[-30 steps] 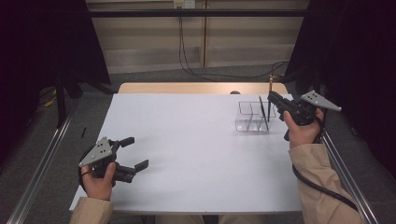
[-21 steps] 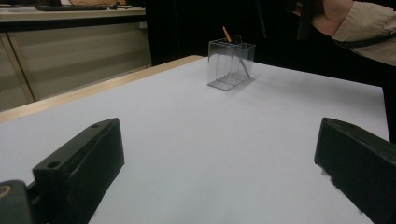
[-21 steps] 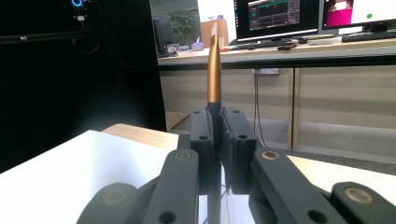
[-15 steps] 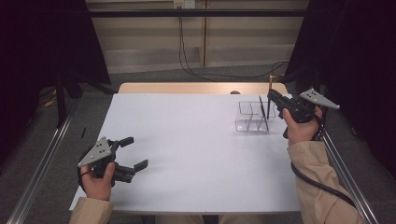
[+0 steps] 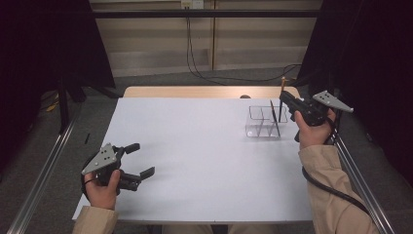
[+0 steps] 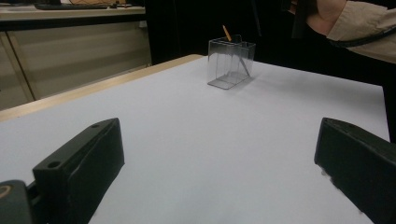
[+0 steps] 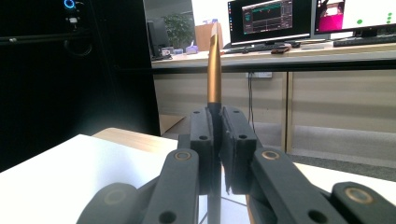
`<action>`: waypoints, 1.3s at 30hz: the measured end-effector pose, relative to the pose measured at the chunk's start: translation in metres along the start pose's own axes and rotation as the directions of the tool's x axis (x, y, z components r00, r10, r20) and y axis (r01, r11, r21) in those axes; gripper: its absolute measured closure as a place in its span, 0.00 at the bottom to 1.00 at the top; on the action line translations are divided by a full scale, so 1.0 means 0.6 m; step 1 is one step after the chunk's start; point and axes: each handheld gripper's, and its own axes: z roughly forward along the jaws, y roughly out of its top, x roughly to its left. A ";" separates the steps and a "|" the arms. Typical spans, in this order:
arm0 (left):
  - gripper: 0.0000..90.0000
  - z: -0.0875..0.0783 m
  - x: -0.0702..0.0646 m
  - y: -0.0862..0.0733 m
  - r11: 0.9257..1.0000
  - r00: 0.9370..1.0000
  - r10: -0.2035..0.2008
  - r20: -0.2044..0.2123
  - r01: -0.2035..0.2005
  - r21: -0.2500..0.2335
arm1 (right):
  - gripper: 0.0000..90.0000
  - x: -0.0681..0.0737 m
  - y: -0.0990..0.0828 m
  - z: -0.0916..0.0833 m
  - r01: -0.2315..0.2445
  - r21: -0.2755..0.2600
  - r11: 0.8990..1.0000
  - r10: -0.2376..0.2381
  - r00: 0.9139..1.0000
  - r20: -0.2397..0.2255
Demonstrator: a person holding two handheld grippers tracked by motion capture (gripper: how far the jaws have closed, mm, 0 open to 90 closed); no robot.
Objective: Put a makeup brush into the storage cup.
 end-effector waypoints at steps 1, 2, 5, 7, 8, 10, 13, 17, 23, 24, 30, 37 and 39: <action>0.01 0.000 0.000 0.000 1.000 1.000 -0.001 0.001 0.001 -0.001 | 0.93 0.000 0.000 0.001 0.005 -0.002 1.000 -0.005 1.000 0.002; 0.01 0.000 0.000 0.000 1.000 1.000 -0.001 0.001 0.001 0.000 | 0.93 0.000 0.001 0.002 0.007 0.001 1.000 -0.007 1.000 0.001; 0.01 0.000 0.001 0.000 1.000 1.000 0.001 0.001 -0.001 0.001 | 0.93 -0.001 0.002 0.006 0.017 0.007 1.000 -0.017 1.000 0.007; 0.01 0.000 0.001 -0.001 1.000 1.000 0.000 0.001 0.000 0.000 | 0.93 -0.002 0.002 0.007 0.016 0.005 1.000 -0.016 1.000 0.013; 0.01 0.000 0.001 -0.001 1.000 1.000 -0.001 0.001 0.001 0.001 | 0.93 -0.003 0.002 0.007 0.009 0.002 1.000 -0.009 1.000 0.012; 0.01 0.000 0.001 -0.001 1.000 1.000 0.000 0.001 0.000 0.002 | 0.93 -0.004 0.002 0.008 0.008 0.000 1.000 -0.008 1.000 0.013; 0.01 -0.001 0.001 -0.001 1.000 1.000 -0.001 -0.001 0.001 -0.001 | 0.93 -0.004 0.002 0.010 0.010 0.002 1.000 -0.010 1.000 0.014; 0.01 0.000 0.002 -0.002 1.000 1.000 -0.002 0.000 0.002 0.002 | 0.93 -0.006 0.004 0.011 0.015 0.003 1.000 -0.015 1.000 0.017; 0.01 0.001 0.001 -0.002 1.000 1.000 -0.006 0.001 0.006 0.002 | 0.93 -0.009 0.007 0.015 0.020 0.002 1.000 -0.020 1.000 0.024; 0.01 0.001 0.002 -0.003 1.000 1.000 -0.006 0.003 0.006 0.001 | 0.93 -0.010 0.007 0.016 0.020 0.002 1.000 -0.020 1.000 0.024; 0.01 0.002 0.002 -0.004 1.000 1.000 -0.006 0.002 0.006 0.005 | 0.93 -0.013 -0.001 0.026 0.027 0.014 1.000 -0.027 0.999 0.025; 0.01 0.000 0.002 -0.004 1.000 1.000 -0.003 0.000 0.003 0.005 | 0.93 -0.019 -0.009 0.032 0.022 0.019 1.000 -0.023 0.999 0.033; 0.01 0.000 0.002 -0.004 1.000 1.000 -0.005 -0.002 0.005 0.006 | 0.93 -0.022 -0.011 0.032 0.024 0.023 0.999 -0.025 0.999 0.035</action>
